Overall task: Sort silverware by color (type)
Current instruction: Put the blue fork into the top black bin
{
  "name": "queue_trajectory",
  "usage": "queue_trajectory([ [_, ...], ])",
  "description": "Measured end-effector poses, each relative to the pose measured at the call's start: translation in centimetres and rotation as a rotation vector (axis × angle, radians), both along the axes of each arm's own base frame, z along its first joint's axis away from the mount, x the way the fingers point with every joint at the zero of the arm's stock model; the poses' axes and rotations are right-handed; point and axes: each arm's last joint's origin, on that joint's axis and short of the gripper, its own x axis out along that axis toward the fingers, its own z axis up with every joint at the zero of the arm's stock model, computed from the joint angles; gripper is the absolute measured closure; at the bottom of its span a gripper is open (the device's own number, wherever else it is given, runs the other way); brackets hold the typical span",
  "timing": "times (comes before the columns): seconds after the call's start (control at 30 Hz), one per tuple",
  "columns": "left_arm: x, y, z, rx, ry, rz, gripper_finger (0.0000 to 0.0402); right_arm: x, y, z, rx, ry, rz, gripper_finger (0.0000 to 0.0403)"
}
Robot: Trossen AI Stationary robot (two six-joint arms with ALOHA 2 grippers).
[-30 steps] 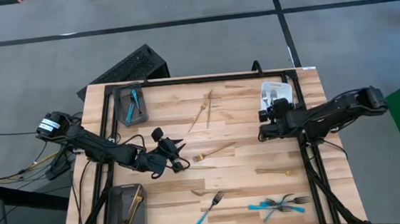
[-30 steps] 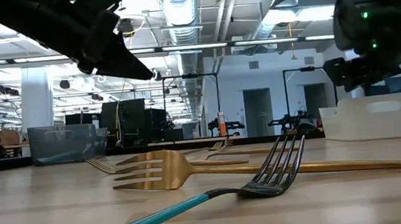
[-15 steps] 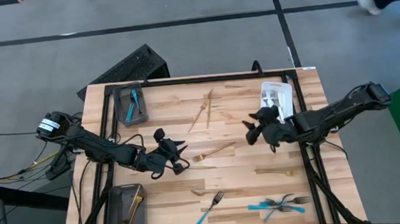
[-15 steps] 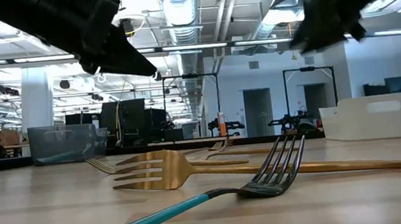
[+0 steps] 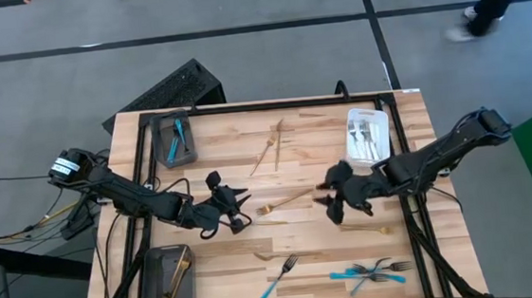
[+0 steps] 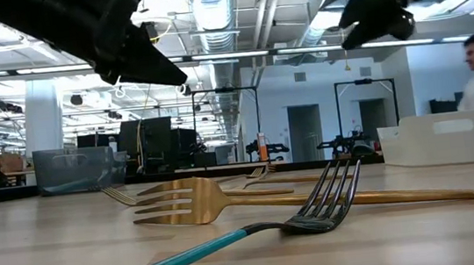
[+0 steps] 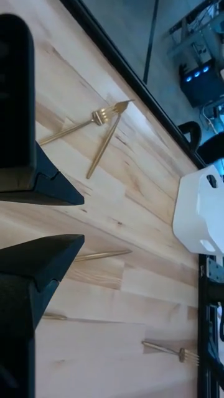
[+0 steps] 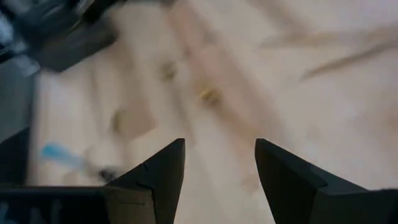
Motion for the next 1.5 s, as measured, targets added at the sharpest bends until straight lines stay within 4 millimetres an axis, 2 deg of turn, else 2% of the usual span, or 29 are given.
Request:
queue_trajectory([
  [0.2, -0.1, -0.2, -0.1, 0.046, 0.031, -0.028, 0.0326, 0.1, 2.1, -1.8, 0.237, 0.153, 0.111, 0.0184],
  [0.37, -0.2, 0.0, -0.3, 0.059, 0.063, -0.026, 0.0326, -1.2, 3.9, -3.0, 0.349, 0.304, 0.067, 0.0184],
  [0.5, -0.5, 0.0, -0.8, 0.109, 0.155, -0.099, 0.0326, -2.9, 5.2, -3.0, 0.376, 0.435, -0.016, 0.0184],
  [0.6, -0.5, -0.1, -0.9, 0.094, 0.17, -0.119, 0.0326, -4.0, 6.6, -2.5, 0.4, 0.469, -0.018, 0.0184],
  [0.8, -0.5, -0.1, -0.9, 0.066, 0.154, -0.096, 0.0326, -6.8, 10.2, -1.9, 0.463, 0.581, 0.176, 0.0184],
  [1.0, -0.5, -0.1, -0.9, 0.067, 0.154, -0.097, 0.0326, -8.9, 13.2, -3.5, 0.423, 0.667, 0.225, 0.0184],
  [1.23, -0.5, -0.1, -0.9, 0.078, 0.159, -0.102, 0.0326, -8.4, 15.2, -6.6, 0.443, 0.798, 0.173, 0.0184],
  [1.5, -0.5, -0.1, -0.9, 0.077, 0.159, -0.102, 0.0326, -6.8, 17.4, -9.3, 0.513, 0.778, 0.185, 0.0184],
])
